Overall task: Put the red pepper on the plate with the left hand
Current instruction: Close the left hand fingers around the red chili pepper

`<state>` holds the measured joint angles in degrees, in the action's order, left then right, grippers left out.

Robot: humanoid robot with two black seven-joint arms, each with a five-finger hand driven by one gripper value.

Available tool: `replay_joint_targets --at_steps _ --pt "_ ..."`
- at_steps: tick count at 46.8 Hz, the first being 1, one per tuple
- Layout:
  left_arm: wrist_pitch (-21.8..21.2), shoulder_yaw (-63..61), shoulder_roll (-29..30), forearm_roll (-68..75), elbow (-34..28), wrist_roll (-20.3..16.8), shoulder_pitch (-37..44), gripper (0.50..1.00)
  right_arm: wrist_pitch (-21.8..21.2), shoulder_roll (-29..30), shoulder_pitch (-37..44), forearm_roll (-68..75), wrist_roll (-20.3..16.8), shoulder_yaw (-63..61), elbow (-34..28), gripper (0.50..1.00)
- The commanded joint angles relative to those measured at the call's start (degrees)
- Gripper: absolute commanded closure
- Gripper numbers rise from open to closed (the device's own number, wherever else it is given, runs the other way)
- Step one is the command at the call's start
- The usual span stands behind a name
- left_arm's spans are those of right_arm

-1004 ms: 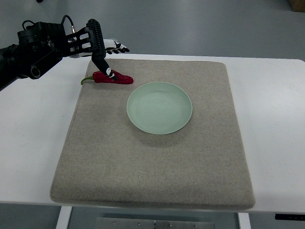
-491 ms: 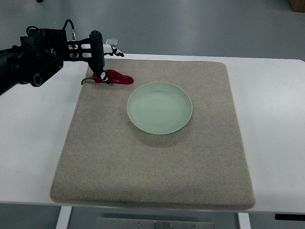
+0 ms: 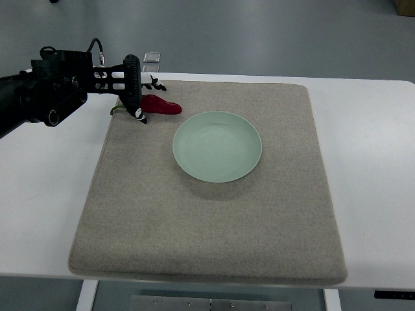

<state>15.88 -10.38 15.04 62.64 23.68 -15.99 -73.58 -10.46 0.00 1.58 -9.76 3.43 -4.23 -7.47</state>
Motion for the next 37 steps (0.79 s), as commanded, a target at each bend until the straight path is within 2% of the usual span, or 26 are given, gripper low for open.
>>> replay_joint_targets --at_steps 1,4,11,37 --pt "-0.85 0.01 -0.01 -0.15 0.05 0.00 -0.07 0.634 0.00 0.00 0.00 0.00 0.00 0.01 0.00 0.568" --pt "-1.46 0.01 -0.01 -0.06 0.05 0.00 -0.07 0.639 0.00 0.00 0.00 0.00 0.00 -0.07 0.00 0.568" --pt "-1.64 0.01 -0.01 -0.06 0.14 0.00 -0.07 0.716 0.00 0.00 0.00 0.00 0.00 0.01 0.00 0.568" --pt "-1.64 0.18 -0.54 -0.24 0.23 0.00 0.63 0.718 0.00 0.00 0.00 0.00 0.00 0.01 0.00 0.568"
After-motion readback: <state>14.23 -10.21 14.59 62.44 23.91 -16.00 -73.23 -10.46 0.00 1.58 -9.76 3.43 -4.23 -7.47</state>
